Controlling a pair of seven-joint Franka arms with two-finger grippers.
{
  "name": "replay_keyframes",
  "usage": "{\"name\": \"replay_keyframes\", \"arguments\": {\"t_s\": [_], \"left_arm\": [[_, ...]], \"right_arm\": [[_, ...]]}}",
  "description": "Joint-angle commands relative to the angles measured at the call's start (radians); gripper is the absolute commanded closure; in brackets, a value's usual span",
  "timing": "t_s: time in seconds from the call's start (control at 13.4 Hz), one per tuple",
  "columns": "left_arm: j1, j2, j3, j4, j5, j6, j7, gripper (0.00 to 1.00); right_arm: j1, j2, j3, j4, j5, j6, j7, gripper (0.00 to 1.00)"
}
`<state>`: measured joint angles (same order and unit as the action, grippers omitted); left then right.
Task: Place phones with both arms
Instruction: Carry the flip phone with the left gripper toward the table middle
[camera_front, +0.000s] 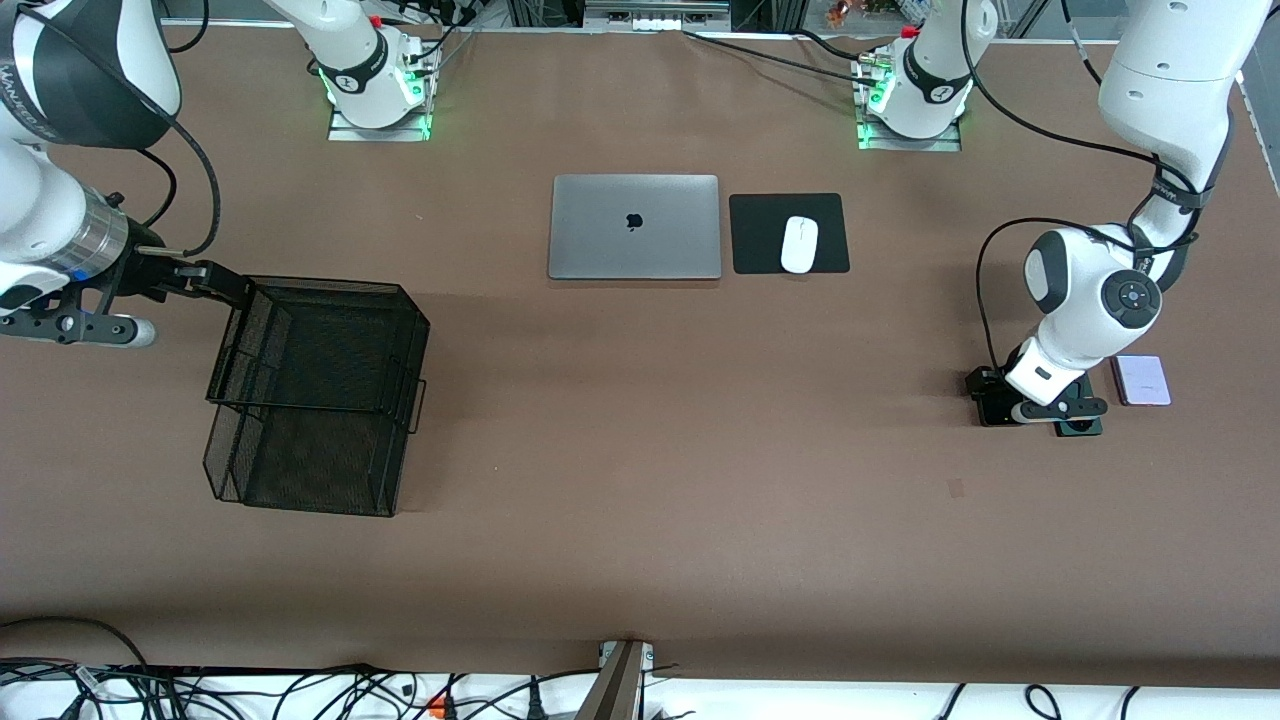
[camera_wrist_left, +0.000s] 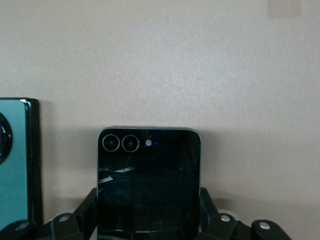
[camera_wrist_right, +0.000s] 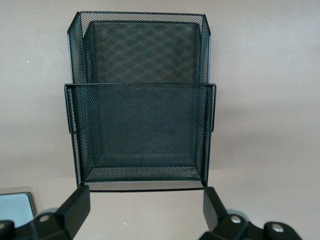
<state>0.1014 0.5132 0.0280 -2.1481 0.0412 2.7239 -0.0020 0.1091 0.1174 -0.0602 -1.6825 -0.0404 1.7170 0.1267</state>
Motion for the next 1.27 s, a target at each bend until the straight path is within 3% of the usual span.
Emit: {"name": "replay_keyframes", "arguments": {"t_s": [0.0, 0.3, 0.75, 0.97, 1.2], "left_arm": [[-0.022, 0.031, 0.0, 0.101, 0.003, -0.086, -0.044, 1.0], [-0.038, 0.031, -0.013, 0.276, 0.003, -0.337, -0.045, 1.0], [-0.054, 0.1, -0.173, 0.422, -0.014, -0.355, -0.206, 1.0], [-0.202, 0.108, -0.194, 0.457, -0.014, -0.358, -0.376, 1.0], [-0.372, 0.197, -0.192, 0.627, -0.011, -0.452, -0.524, 1.0]], "right_arm": [[-0.006, 0.005, 0.005, 0.018, 0.004, -0.017, 0.007, 0.0], [-0.006, 0.005, 0.005, 0.018, 0.004, -0.017, 0.007, 0.0], [-0.006, 0.005, 0.005, 0.018, 0.004, -0.017, 0.007, 0.0], [-0.006, 0.005, 0.005, 0.018, 0.004, -0.017, 0.008, 0.0], [-0.005, 0.005, 0.006, 0.018, 0.004, -0.016, 0.008, 0.0]]}}
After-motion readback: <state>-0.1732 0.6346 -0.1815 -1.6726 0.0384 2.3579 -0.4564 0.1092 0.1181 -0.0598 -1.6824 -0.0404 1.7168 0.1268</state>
